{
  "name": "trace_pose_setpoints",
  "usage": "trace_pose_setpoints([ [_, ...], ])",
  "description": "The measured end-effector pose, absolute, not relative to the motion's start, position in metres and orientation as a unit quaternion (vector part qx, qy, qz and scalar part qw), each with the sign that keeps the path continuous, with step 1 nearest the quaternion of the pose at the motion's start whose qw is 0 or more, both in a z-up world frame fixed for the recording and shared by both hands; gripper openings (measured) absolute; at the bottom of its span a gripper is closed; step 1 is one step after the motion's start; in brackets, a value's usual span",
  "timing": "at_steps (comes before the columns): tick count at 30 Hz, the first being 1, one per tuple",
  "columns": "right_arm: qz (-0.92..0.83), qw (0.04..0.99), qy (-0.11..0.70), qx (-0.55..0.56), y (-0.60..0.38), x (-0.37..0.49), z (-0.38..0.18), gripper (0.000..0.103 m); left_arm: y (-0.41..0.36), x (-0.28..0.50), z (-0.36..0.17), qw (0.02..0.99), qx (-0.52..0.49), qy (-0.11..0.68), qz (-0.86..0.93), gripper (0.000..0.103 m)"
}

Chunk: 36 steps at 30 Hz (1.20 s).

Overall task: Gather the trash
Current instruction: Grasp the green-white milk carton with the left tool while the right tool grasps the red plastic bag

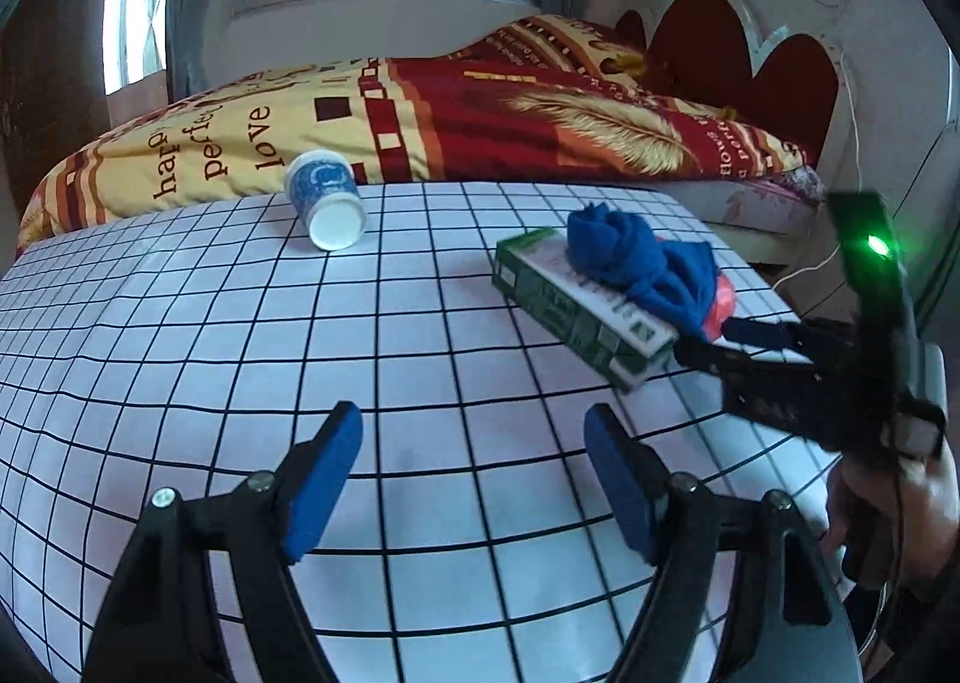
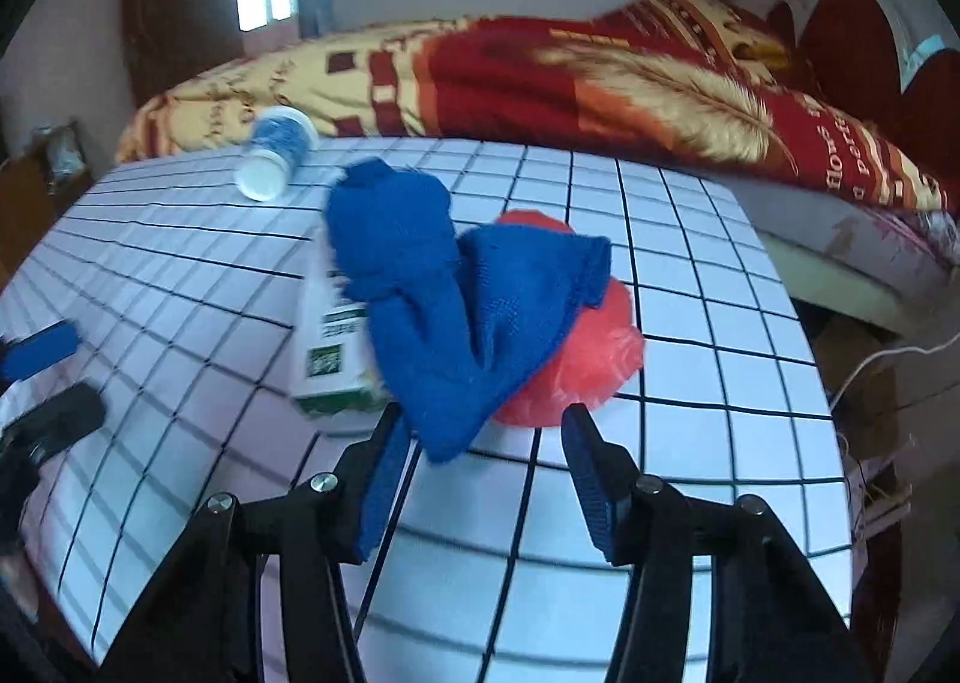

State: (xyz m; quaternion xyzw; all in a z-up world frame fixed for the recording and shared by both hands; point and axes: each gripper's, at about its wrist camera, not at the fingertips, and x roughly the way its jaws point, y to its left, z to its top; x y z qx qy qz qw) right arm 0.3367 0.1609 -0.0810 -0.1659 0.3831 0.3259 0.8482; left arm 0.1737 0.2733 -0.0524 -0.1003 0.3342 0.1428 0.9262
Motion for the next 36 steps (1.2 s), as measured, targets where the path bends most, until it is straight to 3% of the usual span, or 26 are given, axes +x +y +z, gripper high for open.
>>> trace_pose_setpoints([
  [3, 0.396, 0.823, 0.377, -0.157, 0.184, 0.335, -0.075, 0.055, 0.281, 0.175, -0.060, 0.920, -0.101, 0.346, 0.151, 0.078],
  [10, 0.367, 0.855, 0.343, -0.128, 0.147, 0.349, -0.047, 0.055, 0.278, 0.194, -0.060, 0.921, -0.099, 0.351, 0.140, 0.078],
  [17, 0.361, 0.837, 0.392, -0.123, 0.145, 0.397, -0.065, 0.055, 0.257, 0.247, -0.065, 0.915, -0.062, 0.383, 0.114, 0.078],
  [25, 0.292, 0.867, 0.384, -0.125, 0.113, 0.418, -0.067, 0.055, 0.276, 0.290, -0.081, 0.894, -0.062, 0.423, 0.137, 0.078],
  [29, 0.317, 0.866, 0.372, -0.112, 0.105, 0.414, -0.062, 0.055, 0.308, 0.272, -0.078, 0.893, -0.100, 0.401, 0.180, 0.076],
  [36, 0.364, 0.838, 0.390, -0.119, 0.139, 0.414, -0.073, 0.055, 0.271, 0.279, -0.068, 0.911, -0.070, 0.389, 0.118, 0.076],
])
